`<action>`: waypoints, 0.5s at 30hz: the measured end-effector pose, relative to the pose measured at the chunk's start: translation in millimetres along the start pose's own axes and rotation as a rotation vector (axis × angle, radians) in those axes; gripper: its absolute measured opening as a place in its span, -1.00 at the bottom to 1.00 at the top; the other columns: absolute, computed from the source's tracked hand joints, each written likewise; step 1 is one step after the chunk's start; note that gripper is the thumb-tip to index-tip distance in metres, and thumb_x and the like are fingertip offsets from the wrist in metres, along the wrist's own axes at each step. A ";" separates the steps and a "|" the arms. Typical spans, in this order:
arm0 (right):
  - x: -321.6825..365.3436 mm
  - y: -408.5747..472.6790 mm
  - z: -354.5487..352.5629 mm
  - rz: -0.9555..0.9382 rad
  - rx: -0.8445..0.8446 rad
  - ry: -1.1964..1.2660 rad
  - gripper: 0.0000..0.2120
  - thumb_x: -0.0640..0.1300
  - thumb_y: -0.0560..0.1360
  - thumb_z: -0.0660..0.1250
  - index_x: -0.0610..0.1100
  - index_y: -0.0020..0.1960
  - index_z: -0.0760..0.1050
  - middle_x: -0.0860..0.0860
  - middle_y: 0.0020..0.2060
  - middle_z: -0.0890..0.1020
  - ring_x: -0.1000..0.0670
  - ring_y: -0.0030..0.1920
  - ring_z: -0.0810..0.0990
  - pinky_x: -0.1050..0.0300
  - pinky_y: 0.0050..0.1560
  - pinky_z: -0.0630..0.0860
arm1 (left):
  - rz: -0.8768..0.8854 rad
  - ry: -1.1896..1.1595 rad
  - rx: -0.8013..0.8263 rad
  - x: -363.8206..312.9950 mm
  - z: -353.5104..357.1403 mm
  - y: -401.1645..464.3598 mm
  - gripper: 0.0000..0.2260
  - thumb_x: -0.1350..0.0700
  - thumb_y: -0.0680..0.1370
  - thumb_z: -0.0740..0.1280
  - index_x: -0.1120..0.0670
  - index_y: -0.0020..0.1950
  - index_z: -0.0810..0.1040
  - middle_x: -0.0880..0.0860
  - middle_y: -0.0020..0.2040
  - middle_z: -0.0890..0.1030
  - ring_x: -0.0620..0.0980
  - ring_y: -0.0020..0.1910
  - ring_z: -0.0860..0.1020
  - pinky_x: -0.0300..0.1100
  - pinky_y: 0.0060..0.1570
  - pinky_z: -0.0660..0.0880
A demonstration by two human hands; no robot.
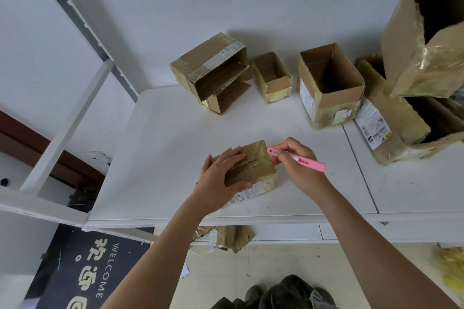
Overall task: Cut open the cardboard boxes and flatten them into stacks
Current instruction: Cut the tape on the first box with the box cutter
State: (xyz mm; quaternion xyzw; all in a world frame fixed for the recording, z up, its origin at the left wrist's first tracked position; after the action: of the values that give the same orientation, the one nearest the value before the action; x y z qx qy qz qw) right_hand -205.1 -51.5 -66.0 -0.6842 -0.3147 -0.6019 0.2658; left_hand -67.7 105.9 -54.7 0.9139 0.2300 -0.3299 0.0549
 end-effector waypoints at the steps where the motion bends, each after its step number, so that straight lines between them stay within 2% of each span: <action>1: 1.4 0.0 -1.2 0.002 0.010 -0.014 -0.91 -0.28 0.59 0.29 -0.26 -0.07 0.53 0.02 -0.20 0.68 0.07 -0.11 0.67 0.33 -0.13 0.52 | -0.001 -0.003 0.003 0.0 -0.4 0.2 -0.44 -0.01 0.52 0.43 -0.12 0.48 0.33 -0.24 0.52 0.22 -0.24 0.53 0.08 -0.13 0.50 -0.28; 3: 4.8 -1.4 -4.2 -0.001 0.041 -0.047 -0.91 -0.28 0.59 0.28 -0.25 -0.08 0.52 -0.02 -0.17 0.68 0.05 -0.12 0.68 0.31 -0.14 0.52 | -0.003 -0.002 0.010 -0.2 -0.9 0.7 -0.44 0.00 0.52 0.43 -0.12 0.48 0.33 -0.23 0.52 0.22 -0.23 0.52 0.09 -0.12 0.50 -0.28; 8: 6.9 -8.4 -10.5 -0.006 0.109 -0.096 -0.88 -0.29 0.60 0.26 -0.25 -0.12 0.48 -0.04 -0.22 0.65 0.06 -0.07 0.68 0.21 0.03 0.54 | -0.005 0.004 0.007 0.1 -0.7 1.4 -0.45 0.01 0.52 0.43 -0.10 0.48 0.35 -0.22 0.52 0.22 -0.21 0.53 0.11 -0.11 0.51 -0.27; 10: 6.4 -11.0 -12.2 -0.003 0.115 -0.098 -0.88 -0.30 0.60 0.26 -0.24 -0.12 0.49 -0.04 -0.22 0.65 0.05 -0.07 0.68 0.20 0.04 0.55 | -0.006 0.005 0.007 0.3 -0.9 1.3 -0.45 0.01 0.52 0.43 -0.10 0.48 0.35 -0.22 0.52 0.22 -0.21 0.53 0.11 -0.12 0.51 -0.26; 15: 7.8 -17.6 -14.6 -0.020 0.108 -0.096 -0.85 -0.30 0.60 0.25 -0.18 -0.13 0.48 -0.04 -0.19 0.67 0.05 -0.04 0.67 0.34 -0.03 0.50 | -0.002 0.013 0.021 0.0 -0.9 1.8 -0.44 0.02 0.52 0.44 -0.10 0.49 0.34 -0.23 0.53 0.21 -0.22 0.53 0.11 -0.13 0.50 -0.26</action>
State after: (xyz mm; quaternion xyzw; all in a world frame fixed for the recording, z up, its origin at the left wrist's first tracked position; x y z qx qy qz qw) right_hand -227.2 -49.8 -56.6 -0.6936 -0.3661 -0.5531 0.2810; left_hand -66.4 104.5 -54.1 0.9163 0.2279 -0.3263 0.0433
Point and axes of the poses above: each hand's wrist, its own y-axis towards the middle knuckle, its own z-axis out of the palm, x = y × z, the point moved 3 cm from there along y, towards the middle knuckle
